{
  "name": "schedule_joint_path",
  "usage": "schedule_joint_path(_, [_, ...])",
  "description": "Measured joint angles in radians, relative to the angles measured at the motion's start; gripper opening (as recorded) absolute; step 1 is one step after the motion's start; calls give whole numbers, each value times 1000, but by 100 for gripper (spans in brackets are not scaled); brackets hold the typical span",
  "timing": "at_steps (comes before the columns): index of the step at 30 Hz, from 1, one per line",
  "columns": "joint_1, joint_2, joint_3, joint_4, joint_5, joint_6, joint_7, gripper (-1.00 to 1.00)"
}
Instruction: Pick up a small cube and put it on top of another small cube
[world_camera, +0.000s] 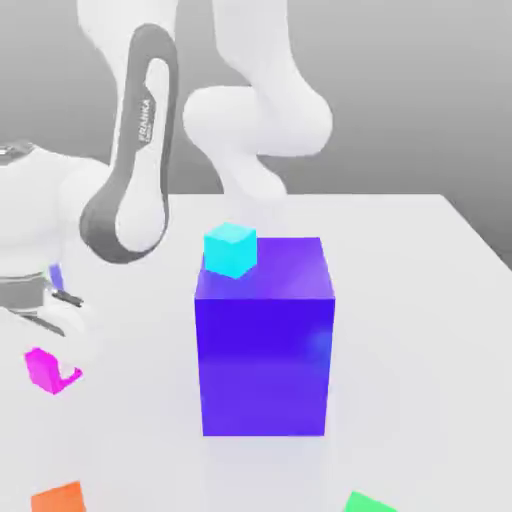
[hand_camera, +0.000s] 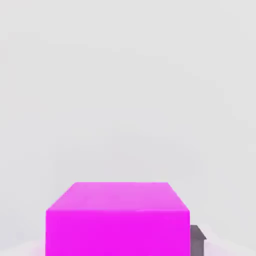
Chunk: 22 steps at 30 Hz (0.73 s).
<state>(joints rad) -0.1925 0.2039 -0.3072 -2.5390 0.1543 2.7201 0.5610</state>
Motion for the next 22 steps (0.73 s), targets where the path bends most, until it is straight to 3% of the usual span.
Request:
schedule_joint_path(13, [359,71,272,271,-133,-183,103,-100])
schedule_joint_path(17, [402,178,304,312,-151,-113,117,-100])
schedule_joint_path(18, [404,207,305,315,-151,-86,117,100])
schedule_joint_path(22, [404,207,305,315,-151,-86,117,100])
